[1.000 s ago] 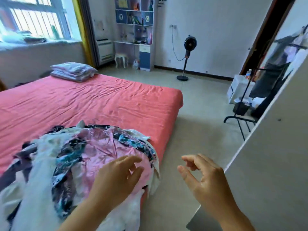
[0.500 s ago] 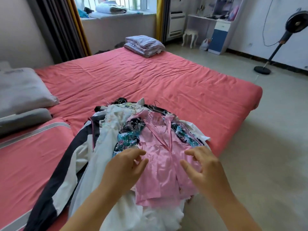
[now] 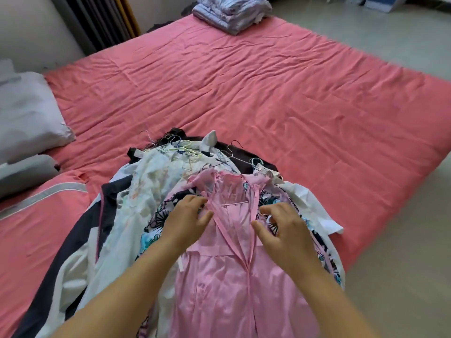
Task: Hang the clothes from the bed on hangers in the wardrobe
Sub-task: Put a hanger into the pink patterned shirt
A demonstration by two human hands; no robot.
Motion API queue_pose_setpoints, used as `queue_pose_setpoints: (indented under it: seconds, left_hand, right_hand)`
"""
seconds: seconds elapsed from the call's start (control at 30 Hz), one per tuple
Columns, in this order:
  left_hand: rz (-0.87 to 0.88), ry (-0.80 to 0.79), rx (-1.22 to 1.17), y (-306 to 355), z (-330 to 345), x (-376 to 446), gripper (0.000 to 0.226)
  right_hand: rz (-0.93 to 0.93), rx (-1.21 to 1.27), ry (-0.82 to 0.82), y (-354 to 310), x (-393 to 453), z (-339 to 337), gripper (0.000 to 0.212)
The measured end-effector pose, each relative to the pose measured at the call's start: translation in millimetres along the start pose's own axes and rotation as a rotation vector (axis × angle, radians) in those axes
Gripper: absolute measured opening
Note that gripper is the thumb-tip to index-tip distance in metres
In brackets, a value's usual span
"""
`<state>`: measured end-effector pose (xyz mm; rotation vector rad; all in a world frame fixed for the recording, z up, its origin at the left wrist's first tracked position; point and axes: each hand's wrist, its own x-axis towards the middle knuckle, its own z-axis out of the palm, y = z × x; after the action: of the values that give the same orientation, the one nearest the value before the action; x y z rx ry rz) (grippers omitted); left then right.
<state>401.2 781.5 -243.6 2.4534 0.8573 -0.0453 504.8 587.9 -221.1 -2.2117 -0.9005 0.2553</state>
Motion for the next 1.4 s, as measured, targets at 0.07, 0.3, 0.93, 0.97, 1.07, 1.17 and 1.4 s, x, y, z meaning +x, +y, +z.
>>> queue_pose_setpoints:
  seconds: [0.07,0.3,0.93,0.97,1.07,1.17,1.4]
  left_hand:
    - [-0.053,-0.029,0.073,-9,14,34,0.044]
    - [-0.206,-0.054,0.336,-55,53,122,0.033]
    - [0.233,0.347,0.28,13,1,45,0.032]
    - [0.274,0.373,0.273,21,-5,34,0.034]
    - [0.388,0.439,0.199,43,-16,-4,0.032]
    - [0.511,0.448,0.092,55,-24,-46,0.025]
    - [0.782,0.288,-0.119,48,-66,-144,0.035]
  right_hand:
    - [0.015,0.015,-0.025,15,18,5,0.025]
    - [0.109,0.078,-0.118,68,42,18,0.021]
    - [0.155,0.234,0.054,29,51,13,0.025]
    - [0.163,0.253,0.093,18,48,11,0.025]
    - [0.231,0.361,0.206,-12,35,5,0.022]
    - [0.313,0.57,0.298,-44,9,-6,0.013]
    - [0.375,0.666,0.5,-119,-93,-38,0.019]
